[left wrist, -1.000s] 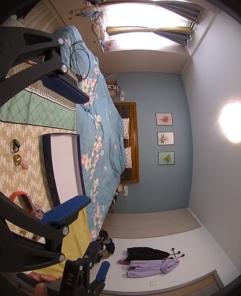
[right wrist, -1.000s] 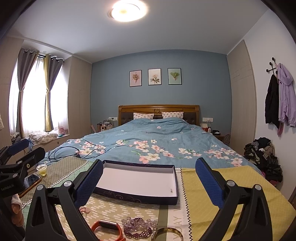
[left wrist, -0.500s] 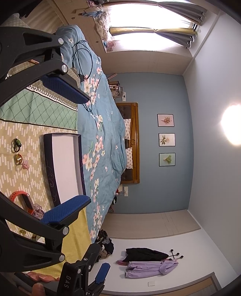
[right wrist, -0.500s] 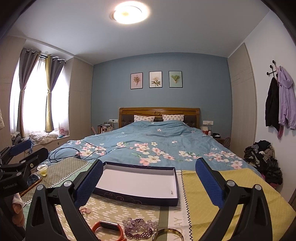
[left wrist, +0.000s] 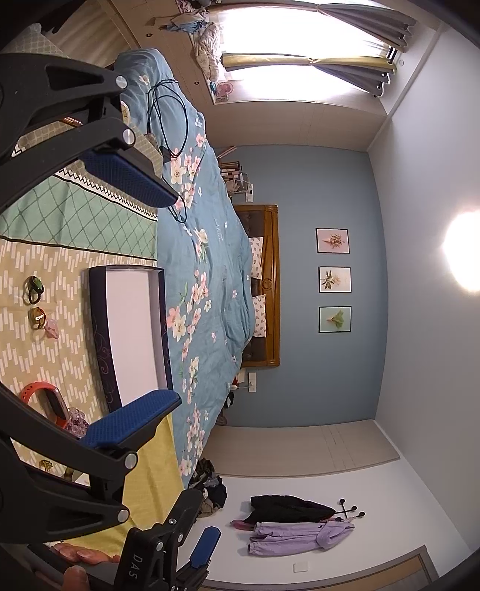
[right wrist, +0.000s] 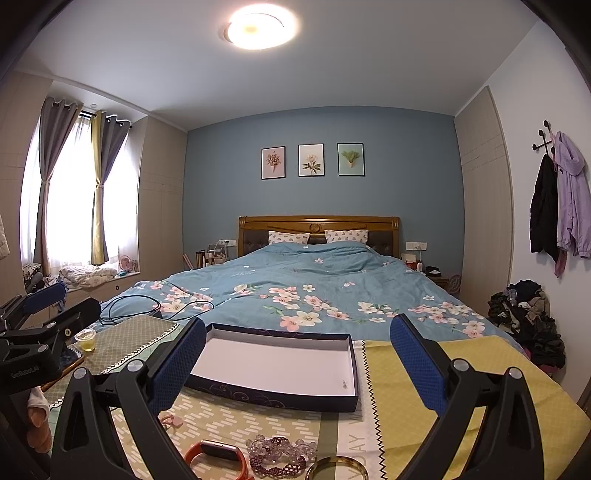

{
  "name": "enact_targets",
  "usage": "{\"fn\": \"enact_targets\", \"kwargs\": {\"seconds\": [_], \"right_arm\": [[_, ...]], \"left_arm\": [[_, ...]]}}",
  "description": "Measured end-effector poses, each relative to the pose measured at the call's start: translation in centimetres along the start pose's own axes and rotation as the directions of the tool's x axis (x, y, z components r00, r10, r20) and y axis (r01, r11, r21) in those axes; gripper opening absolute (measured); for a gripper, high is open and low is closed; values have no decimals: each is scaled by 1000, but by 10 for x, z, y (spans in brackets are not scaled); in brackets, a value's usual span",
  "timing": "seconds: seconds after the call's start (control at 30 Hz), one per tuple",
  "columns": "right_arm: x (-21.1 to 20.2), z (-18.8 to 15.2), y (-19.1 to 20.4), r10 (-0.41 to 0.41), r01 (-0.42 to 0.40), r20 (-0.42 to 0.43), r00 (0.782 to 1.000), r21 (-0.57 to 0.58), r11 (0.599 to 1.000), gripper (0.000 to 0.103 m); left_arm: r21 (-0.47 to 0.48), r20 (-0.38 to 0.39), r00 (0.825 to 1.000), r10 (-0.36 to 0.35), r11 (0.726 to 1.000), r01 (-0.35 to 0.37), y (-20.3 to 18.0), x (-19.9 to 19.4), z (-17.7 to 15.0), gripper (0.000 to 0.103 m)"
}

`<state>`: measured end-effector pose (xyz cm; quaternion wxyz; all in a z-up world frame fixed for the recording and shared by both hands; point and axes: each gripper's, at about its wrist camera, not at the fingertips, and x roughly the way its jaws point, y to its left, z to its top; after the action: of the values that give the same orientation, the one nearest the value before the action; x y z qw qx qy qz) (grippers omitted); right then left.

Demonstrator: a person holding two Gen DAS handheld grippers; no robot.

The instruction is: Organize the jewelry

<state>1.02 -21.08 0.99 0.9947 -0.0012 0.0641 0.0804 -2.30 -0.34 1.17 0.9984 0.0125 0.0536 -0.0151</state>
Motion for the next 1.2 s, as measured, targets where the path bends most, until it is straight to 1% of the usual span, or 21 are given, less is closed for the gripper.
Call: {"fn": "enact_targets", "kwargs": {"seconds": [1.2], "right_arm": [[4, -3, -3, 11, -11, -18, 1000, 13, 1000, 96]], "left_arm": [[3, -19, 1000, -2, 1000, 2, -5, 4, -6, 97]]}}
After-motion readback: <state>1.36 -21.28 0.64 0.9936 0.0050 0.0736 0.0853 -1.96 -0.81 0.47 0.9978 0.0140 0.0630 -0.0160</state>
